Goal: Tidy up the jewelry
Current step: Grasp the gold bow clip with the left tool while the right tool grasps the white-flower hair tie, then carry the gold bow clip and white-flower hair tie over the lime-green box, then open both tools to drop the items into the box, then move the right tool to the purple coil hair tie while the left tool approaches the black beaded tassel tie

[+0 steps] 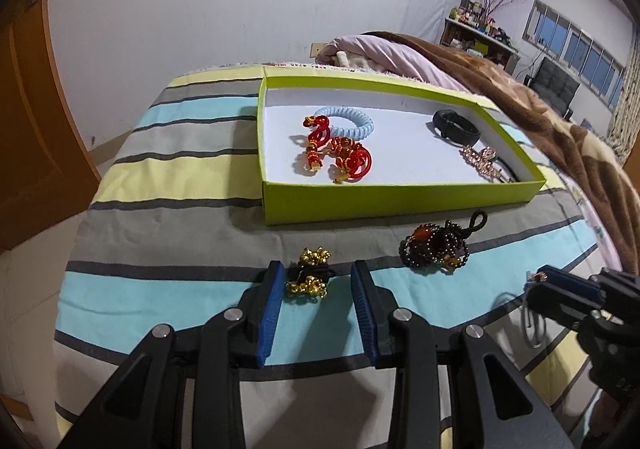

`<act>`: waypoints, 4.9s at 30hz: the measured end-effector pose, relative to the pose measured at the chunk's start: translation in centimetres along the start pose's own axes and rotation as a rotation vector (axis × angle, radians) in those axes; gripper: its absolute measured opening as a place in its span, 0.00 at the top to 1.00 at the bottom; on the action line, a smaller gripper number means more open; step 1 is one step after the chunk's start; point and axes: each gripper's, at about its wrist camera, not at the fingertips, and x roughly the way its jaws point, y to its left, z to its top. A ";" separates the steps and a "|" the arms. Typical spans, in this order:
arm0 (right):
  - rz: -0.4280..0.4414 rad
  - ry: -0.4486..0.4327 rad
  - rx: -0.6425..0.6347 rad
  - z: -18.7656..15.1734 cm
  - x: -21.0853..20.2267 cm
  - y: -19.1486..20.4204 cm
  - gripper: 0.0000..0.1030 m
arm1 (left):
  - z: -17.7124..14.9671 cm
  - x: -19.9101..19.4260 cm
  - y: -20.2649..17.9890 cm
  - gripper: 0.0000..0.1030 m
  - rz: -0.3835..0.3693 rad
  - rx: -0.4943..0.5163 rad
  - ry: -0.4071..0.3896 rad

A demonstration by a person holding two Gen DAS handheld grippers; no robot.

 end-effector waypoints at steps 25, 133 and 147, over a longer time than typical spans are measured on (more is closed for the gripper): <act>0.012 -0.084 0.022 -0.8 -5.4 -1.6 0.84 | -1.9 -7.3 -4.2 0.85 -0.028 0.051 -0.110; 0.071 -0.044 -0.045 -7.7 -6.5 0.5 0.72 | -7.6 -11.6 -4.4 0.69 -0.015 0.043 -0.185; 0.046 0.016 -0.083 -8.9 -3.8 1.8 0.72 | -8.6 -11.0 -4.0 0.69 -0.033 0.034 -0.170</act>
